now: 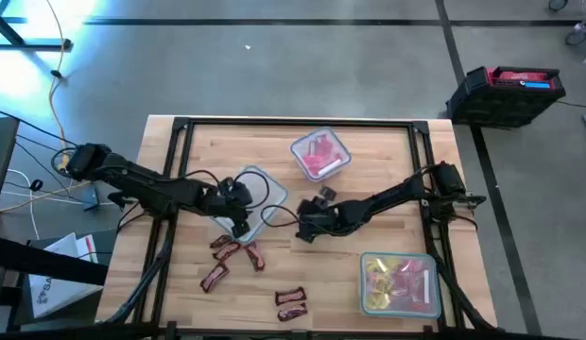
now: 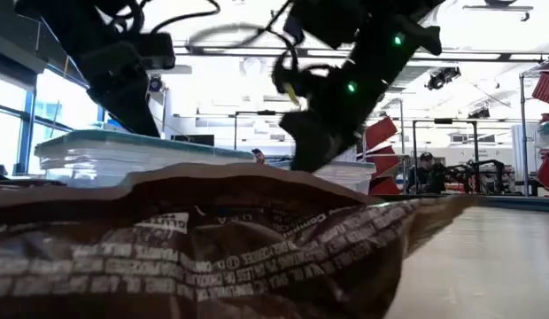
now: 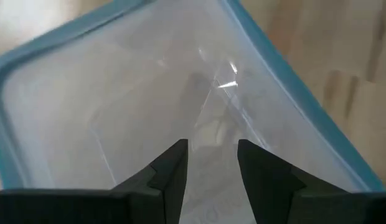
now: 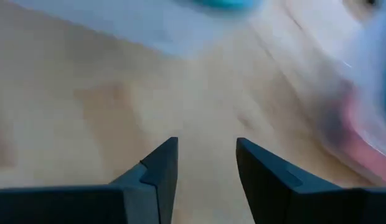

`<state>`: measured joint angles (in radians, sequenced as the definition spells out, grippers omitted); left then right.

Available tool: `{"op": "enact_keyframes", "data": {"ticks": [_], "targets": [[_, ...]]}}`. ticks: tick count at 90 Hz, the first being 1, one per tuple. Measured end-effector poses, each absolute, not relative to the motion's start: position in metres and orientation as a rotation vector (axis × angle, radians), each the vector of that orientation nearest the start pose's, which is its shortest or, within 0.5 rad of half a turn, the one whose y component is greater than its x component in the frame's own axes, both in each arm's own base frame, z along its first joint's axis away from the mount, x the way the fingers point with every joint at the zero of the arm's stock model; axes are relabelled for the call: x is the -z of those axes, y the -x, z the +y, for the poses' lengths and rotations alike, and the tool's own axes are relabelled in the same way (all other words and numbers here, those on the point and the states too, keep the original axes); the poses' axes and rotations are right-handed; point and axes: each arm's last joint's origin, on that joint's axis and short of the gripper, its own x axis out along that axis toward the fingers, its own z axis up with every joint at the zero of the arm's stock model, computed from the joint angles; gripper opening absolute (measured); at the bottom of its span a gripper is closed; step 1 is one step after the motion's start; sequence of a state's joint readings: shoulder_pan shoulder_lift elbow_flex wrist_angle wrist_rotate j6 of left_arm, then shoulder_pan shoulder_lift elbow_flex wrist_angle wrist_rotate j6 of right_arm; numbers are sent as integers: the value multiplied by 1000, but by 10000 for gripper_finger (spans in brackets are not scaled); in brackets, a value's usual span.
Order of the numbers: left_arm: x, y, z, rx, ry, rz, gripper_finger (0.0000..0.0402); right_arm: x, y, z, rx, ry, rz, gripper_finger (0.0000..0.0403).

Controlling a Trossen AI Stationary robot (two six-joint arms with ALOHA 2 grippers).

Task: Sort candy
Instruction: Open the transparent bin

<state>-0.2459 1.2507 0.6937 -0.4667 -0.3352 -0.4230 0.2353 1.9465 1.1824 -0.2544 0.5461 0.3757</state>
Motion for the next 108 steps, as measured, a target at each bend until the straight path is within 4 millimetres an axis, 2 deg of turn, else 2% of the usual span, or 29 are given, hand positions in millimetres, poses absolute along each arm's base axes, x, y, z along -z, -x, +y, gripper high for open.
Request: {"op": "enact_keyframes", "data": {"ticks": [7, 17, 35, 50, 65, 75, 88, 99, 108], "targets": [[-194, -220, -55, -187, 55, 958, 126, -144, -376, 86, 343, 70, 892, 133], [-194, -218, -65, -144, 24, 951, 126, -142, -369, 107, 231, 90, 929, 133], [-186, -221, -83, -114, -30, 943, 126, -139, -349, 138, 254, 222, 967, 133], [-182, -226, -99, -175, -80, 840, 126, -125, -332, 144, 314, 168, 982, 133], [-197, -225, -105, -331, -111, 635, 126, -112, -330, 146, 294, 43, 835, 133], [-197, -227, -96, -472, -149, 597, 126, -108, -335, 136, 265, 23, 697, 133], [-181, -228, -71, -572, -135, 646, 126, -101, -340, 102, 242, -16, 605, 133], [-161, -225, -54, -572, -73, 644, 126, -96, -341, 74, 179, -98, 566, 133], [-147, -222, -48, -476, 2, 578, 126, -95, -340, 57, 159, -125, 520, 133]]}}
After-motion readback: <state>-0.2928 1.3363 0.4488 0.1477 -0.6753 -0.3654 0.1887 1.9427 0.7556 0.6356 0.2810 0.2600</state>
